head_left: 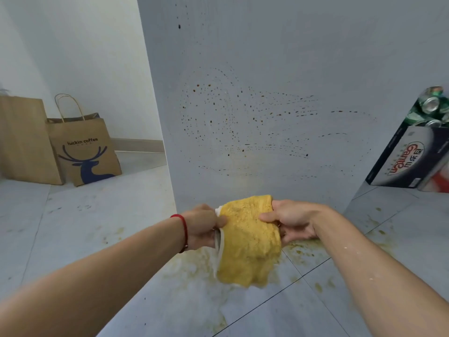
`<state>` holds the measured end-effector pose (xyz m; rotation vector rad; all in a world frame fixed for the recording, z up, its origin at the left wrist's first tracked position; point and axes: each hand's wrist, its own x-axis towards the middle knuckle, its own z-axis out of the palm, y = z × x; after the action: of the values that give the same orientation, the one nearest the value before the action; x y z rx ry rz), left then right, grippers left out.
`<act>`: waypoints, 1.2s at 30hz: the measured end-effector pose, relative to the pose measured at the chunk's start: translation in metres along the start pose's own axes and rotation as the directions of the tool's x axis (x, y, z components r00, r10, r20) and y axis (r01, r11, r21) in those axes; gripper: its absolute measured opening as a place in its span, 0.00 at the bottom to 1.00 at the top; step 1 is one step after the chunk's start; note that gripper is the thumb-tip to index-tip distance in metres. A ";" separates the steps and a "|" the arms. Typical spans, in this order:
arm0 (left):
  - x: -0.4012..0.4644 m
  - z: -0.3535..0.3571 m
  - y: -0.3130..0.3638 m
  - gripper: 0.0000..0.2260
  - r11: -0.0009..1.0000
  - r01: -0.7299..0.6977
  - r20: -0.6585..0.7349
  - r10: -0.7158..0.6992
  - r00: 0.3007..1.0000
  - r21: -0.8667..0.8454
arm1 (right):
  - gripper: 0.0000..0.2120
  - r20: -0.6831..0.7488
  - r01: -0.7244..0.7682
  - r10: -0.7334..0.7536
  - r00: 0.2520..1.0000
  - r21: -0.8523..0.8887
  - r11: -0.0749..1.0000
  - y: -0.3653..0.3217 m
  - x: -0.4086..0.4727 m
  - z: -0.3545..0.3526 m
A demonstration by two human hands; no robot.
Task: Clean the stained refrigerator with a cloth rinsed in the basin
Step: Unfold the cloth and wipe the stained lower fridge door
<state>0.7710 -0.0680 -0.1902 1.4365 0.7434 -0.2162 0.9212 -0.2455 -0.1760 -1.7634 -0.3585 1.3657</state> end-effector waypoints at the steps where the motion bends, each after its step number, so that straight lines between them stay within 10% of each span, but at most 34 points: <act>1: 0.002 0.002 -0.002 0.10 0.994 -0.021 -0.083 0.030 0.996 0.109 | 0.14 -0.035 -0.030 0.028 0.999 -0.059 0.998 0.002 0.001 -0.001; 5: 0.004 0.000 -0.006 0.12 0.958 -0.088 -0.254 0.160 0.954 0.272 | 0.17 -0.105 0.012 -0.009 0.994 0.027 1.000 0.008 0.009 -0.001; 11: -0.010 -0.015 -0.003 0.08 0.967 -0.035 0.028 0.044 0.999 -0.252 | 0.15 0.022 0.144 -0.145 0.989 0.032 0.989 0.011 0.000 -0.012; 18: -0.010 -0.025 0.001 0.17 0.957 -0.282 -0.171 0.268 0.948 -0.064 | 0.33 -0.045 0.308 -0.307 0.951 0.022 0.951 0.007 -0.007 -0.007; 24: -0.022 -0.032 0.014 0.28 0.929 -0.338 0.114 0.355 0.928 -0.149 | 0.33 0.075 0.421 -0.425 0.902 0.061 0.905 -0.011 -0.021 -0.002; 36: -0.030 -0.060 0.033 0.37 0.881 -0.469 0.206 0.470 0.858 -0.057 | 0.27 0.025 0.454 -0.463 0.886 0.155 0.878 -0.018 -0.019 0.001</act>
<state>0.7467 -0.0147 -0.1428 1.5178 0.2000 0.0127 0.9181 -0.2469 -0.1498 -1.4013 -0.6506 1.0715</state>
